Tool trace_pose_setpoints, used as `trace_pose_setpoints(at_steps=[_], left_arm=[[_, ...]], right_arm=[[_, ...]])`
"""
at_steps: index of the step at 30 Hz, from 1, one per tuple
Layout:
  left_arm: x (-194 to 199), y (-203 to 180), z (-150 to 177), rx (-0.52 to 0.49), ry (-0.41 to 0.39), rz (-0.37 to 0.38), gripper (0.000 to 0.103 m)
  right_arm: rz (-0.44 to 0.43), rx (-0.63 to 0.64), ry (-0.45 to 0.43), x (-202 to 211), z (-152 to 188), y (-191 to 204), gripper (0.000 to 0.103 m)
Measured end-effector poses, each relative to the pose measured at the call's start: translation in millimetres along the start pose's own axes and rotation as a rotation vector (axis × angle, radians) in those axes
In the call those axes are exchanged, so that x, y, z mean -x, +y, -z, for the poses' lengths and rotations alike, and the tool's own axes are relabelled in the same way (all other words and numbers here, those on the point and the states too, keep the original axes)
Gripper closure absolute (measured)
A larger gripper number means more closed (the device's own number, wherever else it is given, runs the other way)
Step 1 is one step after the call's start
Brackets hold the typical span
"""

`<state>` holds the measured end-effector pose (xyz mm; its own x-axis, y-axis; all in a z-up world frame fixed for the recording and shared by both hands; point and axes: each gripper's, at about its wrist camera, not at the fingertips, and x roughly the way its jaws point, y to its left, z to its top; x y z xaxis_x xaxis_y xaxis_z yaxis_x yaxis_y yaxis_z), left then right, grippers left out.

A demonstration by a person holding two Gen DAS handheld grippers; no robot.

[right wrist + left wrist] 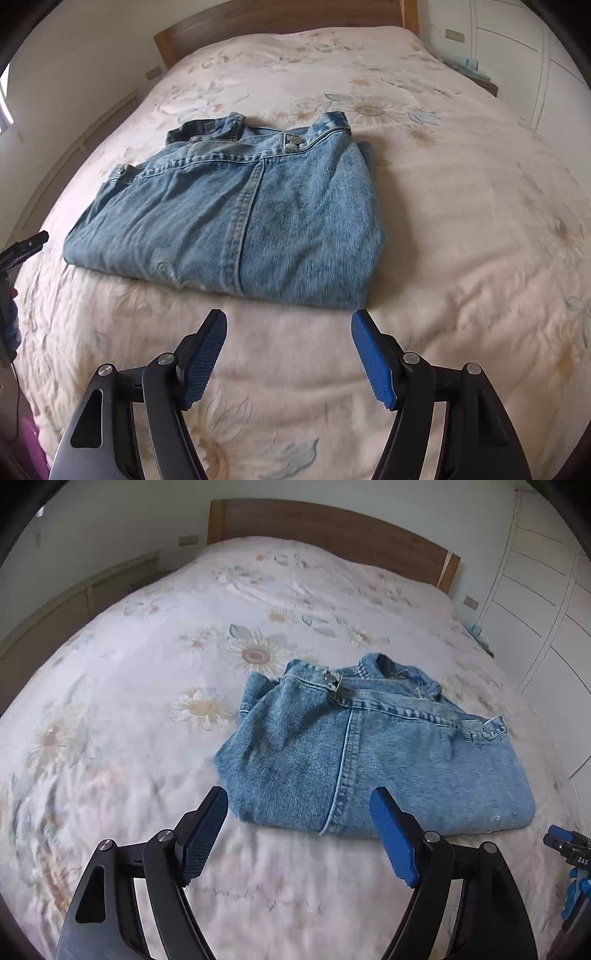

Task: Fold large clothes
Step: 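Raise both tools away from the folded jacket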

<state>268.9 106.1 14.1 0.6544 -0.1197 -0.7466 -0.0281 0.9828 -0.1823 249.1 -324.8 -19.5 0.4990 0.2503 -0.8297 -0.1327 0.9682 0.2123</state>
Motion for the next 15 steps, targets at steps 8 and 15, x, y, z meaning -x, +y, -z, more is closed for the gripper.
trace_pose_setpoints(at_steps=[8,15], left_arm=[[55,-7,32,0.026,-0.025,0.001,0.028],[86,8,63,0.103,0.008,0.064,0.028]], right_arm=[[0.002,0.007,-0.065,67,29,14,0.031],[0.025,0.020,-0.099,111,54,27,0.031]])
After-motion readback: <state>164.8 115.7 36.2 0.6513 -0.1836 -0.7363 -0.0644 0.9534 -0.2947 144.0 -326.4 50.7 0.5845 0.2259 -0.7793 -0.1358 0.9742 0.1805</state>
